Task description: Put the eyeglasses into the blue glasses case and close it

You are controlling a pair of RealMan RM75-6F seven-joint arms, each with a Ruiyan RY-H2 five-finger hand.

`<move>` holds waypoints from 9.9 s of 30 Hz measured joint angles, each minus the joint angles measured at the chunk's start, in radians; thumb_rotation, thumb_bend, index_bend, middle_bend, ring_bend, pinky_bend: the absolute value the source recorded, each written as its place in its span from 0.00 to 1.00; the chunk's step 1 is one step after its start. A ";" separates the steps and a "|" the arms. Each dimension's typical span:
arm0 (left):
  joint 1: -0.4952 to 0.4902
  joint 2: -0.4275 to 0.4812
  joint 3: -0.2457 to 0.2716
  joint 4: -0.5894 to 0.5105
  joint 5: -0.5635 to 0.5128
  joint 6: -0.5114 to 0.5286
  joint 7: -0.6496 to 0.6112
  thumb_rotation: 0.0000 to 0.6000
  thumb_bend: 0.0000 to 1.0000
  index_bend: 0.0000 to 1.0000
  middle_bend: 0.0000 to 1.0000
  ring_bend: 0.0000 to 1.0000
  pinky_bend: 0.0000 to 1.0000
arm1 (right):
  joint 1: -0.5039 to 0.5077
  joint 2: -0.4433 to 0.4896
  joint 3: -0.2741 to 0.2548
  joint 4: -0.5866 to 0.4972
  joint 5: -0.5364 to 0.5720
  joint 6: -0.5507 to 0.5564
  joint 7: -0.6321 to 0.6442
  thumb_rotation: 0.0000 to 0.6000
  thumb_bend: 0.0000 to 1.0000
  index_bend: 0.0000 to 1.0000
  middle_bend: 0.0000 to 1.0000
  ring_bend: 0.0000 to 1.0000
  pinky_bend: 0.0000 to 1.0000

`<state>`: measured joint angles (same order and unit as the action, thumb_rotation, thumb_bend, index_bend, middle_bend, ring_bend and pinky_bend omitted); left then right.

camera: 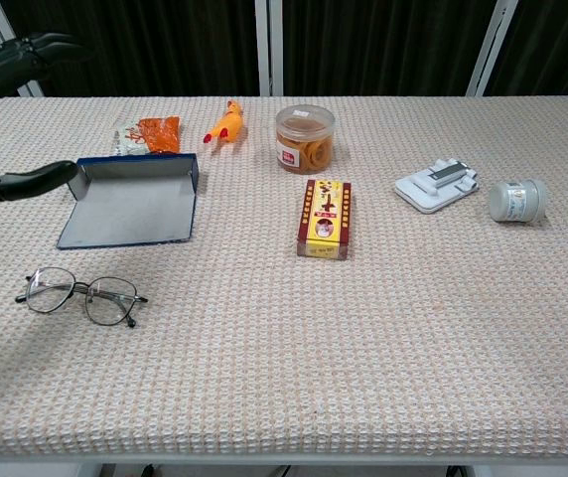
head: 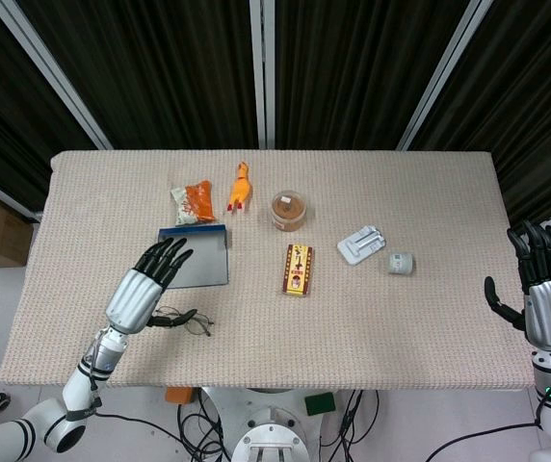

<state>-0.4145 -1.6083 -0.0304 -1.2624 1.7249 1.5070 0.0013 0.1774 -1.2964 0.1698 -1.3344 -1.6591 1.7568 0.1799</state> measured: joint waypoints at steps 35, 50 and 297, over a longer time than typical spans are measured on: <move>-0.025 -0.001 0.088 0.014 -0.119 -0.315 0.052 0.95 0.34 0.43 0.00 0.00 0.15 | -0.004 -0.009 -0.015 0.031 0.022 -0.022 0.006 0.97 0.48 0.00 0.00 0.00 0.00; -0.024 -0.002 0.089 0.019 -0.139 -0.340 0.070 1.00 0.35 0.52 0.00 0.00 0.15 | -0.001 -0.013 -0.020 0.036 0.021 -0.028 -0.002 0.98 0.48 0.00 0.00 0.00 0.00; -0.160 -0.041 -0.137 -0.037 -0.482 -0.305 0.443 1.00 0.19 0.00 0.00 0.00 0.13 | -0.010 -0.029 -0.039 0.106 0.078 -0.098 0.018 0.97 0.49 0.00 0.00 0.00 0.00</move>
<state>-0.5741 -1.6493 -0.1677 -1.2989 1.2431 1.2024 0.4438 0.1670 -1.3251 0.1308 -1.2287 -1.5815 1.6586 0.1977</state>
